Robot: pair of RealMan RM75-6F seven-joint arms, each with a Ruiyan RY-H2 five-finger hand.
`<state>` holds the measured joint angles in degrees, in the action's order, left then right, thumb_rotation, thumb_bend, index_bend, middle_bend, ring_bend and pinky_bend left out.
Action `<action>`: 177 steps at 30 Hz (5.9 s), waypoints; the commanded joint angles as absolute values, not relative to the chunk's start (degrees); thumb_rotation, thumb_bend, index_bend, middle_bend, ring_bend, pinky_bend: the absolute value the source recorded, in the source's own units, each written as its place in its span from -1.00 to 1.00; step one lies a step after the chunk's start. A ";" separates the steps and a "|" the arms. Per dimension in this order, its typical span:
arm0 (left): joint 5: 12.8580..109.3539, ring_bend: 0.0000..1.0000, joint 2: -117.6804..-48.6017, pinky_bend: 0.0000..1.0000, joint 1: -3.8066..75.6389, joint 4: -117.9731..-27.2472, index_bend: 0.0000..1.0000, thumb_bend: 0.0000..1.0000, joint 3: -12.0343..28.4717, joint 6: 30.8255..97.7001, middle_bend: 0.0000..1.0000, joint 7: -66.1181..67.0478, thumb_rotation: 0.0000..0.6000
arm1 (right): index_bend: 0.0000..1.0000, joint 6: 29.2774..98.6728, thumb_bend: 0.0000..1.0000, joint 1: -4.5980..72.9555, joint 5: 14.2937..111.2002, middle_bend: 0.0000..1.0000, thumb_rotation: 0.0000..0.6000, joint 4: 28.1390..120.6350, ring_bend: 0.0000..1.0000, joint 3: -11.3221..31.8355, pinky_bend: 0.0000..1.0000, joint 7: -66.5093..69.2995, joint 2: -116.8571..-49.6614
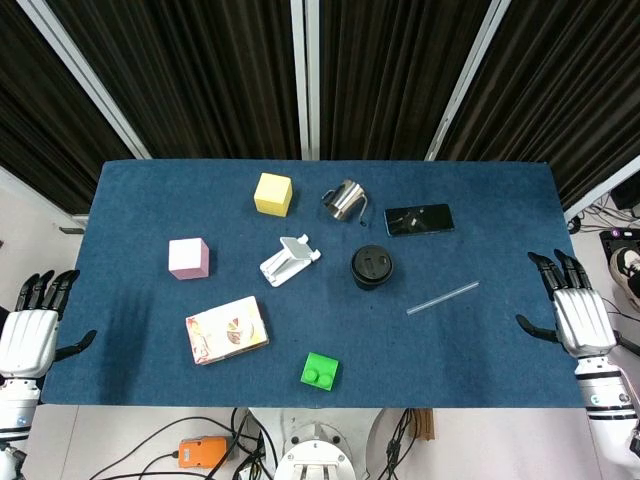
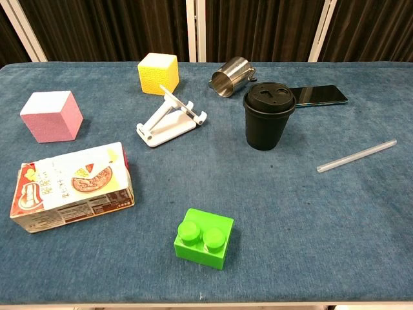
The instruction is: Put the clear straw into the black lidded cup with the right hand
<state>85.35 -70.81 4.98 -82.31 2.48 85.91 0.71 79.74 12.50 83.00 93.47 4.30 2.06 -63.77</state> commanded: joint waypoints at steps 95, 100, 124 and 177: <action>82.94 -0.94 -70.38 -1.00 4.85 -83.63 -0.84 -0.72 3.10 84.24 -0.78 2.06 1.00 | 0.38 71.49 0.35 36.20 83.81 -0.47 1.00 75.87 -0.86 14.32 -0.68 53.39 -94.67; 82.91 -0.94 -70.51 -1.00 4.93 -83.34 -0.84 -0.72 3.09 84.04 -0.78 1.94 1.00 | 0.37 71.17 0.35 36.02 83.61 -0.47 1.00 75.58 -0.86 14.22 -0.69 53.13 -94.47; 82.91 -0.94 -70.82 -1.00 5.00 -82.76 -0.84 -0.72 3.08 83.88 -0.78 1.51 1.00 | 0.35 71.38 0.35 34.98 83.43 -0.47 1.00 76.18 -0.86 14.21 -0.72 53.00 -93.89; 83.87 -0.94 -72.22 -1.00 5.40 -82.18 -0.84 -0.72 3.36 84.72 -0.78 0.92 1.00 | -1.00 82.38 -0.15 11.58 81.93 -0.83 1.00 93.24 -1.00 1.46 -1.00 5.33 -62.11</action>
<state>83.86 -72.22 5.39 -82.17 3.37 84.73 0.92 82.56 11.80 81.77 93.16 1.50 4.94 -62.24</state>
